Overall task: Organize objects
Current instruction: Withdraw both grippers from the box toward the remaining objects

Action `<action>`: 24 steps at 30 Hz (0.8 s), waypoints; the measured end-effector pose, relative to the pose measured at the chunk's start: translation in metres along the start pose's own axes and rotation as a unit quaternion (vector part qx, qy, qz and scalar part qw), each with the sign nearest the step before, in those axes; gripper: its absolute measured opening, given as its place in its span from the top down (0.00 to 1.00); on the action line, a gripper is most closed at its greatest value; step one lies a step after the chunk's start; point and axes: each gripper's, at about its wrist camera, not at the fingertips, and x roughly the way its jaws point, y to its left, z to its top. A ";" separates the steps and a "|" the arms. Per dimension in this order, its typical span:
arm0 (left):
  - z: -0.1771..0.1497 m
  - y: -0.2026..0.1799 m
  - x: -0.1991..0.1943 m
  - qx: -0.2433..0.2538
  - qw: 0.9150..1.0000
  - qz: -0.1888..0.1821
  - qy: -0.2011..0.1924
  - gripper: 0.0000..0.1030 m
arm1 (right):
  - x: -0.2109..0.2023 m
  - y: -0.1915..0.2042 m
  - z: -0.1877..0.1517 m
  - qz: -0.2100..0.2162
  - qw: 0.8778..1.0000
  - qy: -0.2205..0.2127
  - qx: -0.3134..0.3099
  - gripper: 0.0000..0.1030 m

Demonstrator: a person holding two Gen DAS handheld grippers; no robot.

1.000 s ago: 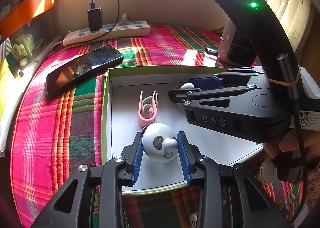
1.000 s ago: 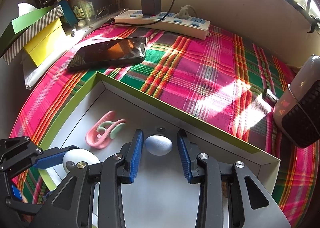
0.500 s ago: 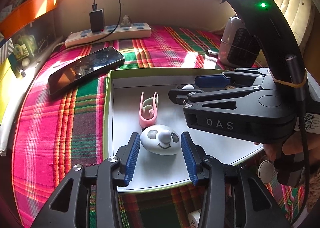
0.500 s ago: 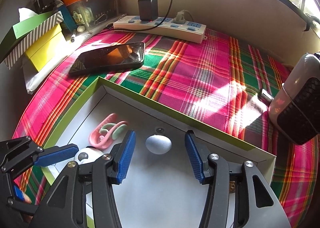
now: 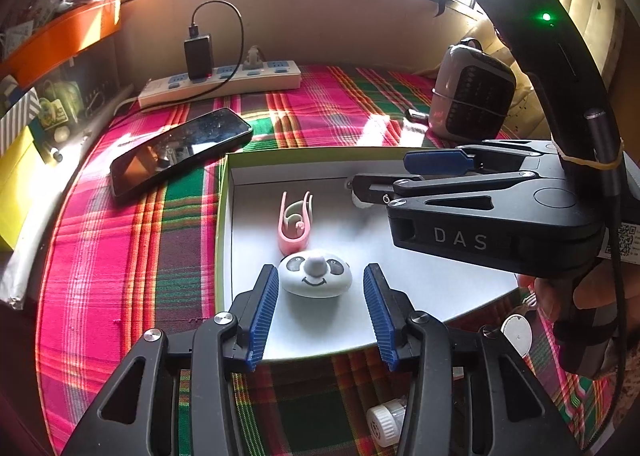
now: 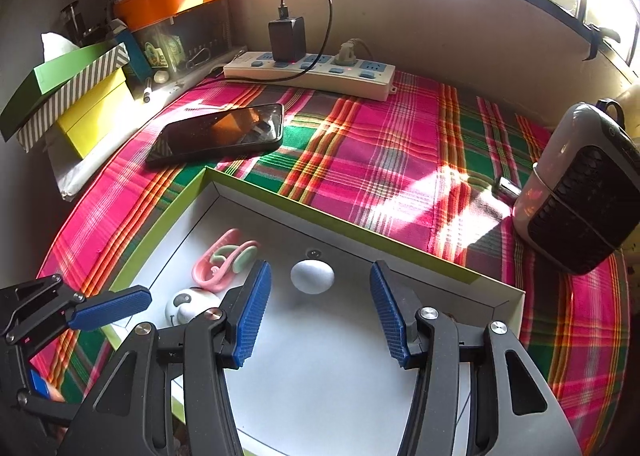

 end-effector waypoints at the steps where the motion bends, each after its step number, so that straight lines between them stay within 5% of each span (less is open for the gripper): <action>1: 0.000 -0.001 -0.002 0.001 1.000 -0.001 -0.001 0.58 | -0.002 -0.001 -0.001 0.000 1.000 -0.001 0.002 0.49; 24: -0.021 -0.011 -0.044 0.001 0.999 0.010 -0.031 0.58 | -0.070 0.000 -0.040 -0.024 0.997 -0.065 0.042 0.49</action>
